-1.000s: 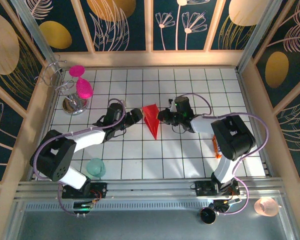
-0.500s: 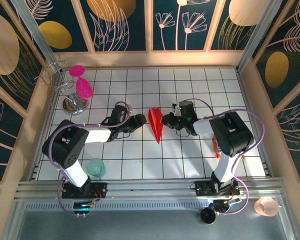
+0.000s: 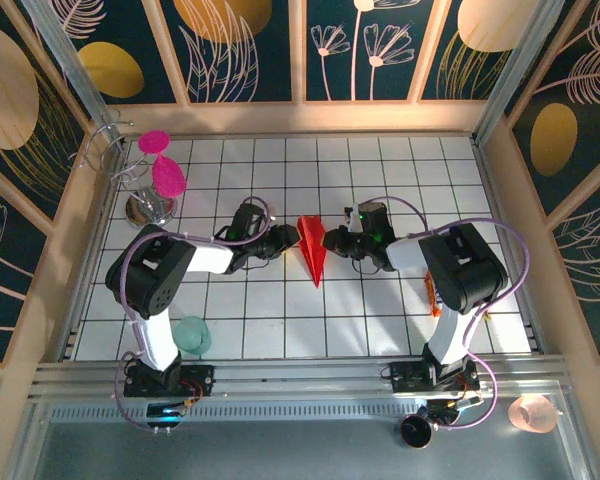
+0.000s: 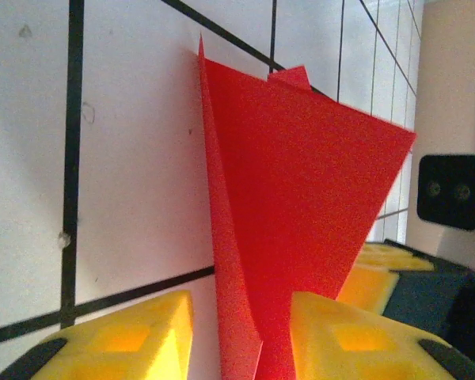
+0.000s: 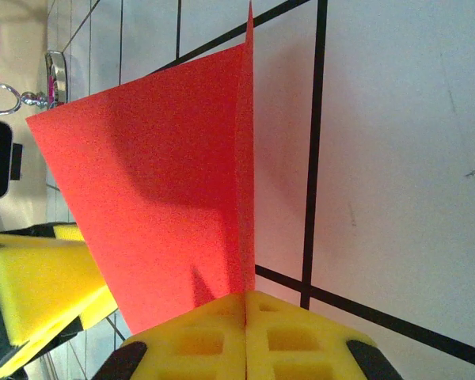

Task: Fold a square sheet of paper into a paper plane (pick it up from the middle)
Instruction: Turn over the paper plane at the center of the table.

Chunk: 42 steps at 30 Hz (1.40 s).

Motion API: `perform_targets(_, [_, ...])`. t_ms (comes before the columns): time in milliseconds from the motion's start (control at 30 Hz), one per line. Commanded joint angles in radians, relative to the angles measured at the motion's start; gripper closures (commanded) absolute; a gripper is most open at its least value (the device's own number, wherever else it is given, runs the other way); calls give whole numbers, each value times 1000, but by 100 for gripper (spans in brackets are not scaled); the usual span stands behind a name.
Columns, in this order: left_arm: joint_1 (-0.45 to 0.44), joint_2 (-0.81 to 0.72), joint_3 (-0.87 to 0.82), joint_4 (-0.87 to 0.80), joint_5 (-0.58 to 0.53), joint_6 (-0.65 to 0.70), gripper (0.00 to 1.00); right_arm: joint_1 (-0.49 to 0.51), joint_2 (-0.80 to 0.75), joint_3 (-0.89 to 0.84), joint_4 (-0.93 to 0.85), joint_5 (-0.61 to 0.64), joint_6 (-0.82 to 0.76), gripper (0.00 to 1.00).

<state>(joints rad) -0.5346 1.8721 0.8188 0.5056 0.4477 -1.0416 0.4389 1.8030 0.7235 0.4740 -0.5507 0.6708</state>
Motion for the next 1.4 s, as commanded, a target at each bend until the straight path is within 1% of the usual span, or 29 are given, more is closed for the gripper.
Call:
perform_targets(0, [2,29,56,-54,15,20,71,-8,-2,2,4,5,-17,93])
perform_targets(100, [2,39,85,-117,-12,49,77,-9,-3,2,5,5,-16,93])
perform_targets(233, [1,48,99,-141,-23,58,89,-17,-6,1,10,2,-9,94])
perform_targets(300, [1,46,105,-159,-40,69,97,-22,-17,-6,20,2,-1,95])
perform_targets(367, [1,28,105,-179,-70,82,100,-32,-34,-17,28,10,8,96])
perform_targets(567, [1,-66,64,-181,-172,100,100,-66,-80,-53,56,21,36,97])
perform_targets(667, [2,-73,43,-154,-175,90,100,-66,-73,-52,57,16,36,96])
perform_targets(867, [2,-38,15,-104,-167,64,100,-67,-20,-50,61,18,44,96])
perform_targets(1100, [1,-19,2,-82,-154,57,100,-66,-4,-23,20,22,32,94])
perform_targets(1200, [2,-13,6,-79,-141,57,100,-66,-7,0,-26,26,15,90])
perform_targets(1367, [1,-11,11,-72,-115,55,100,-64,-88,19,-128,67,-26,77])
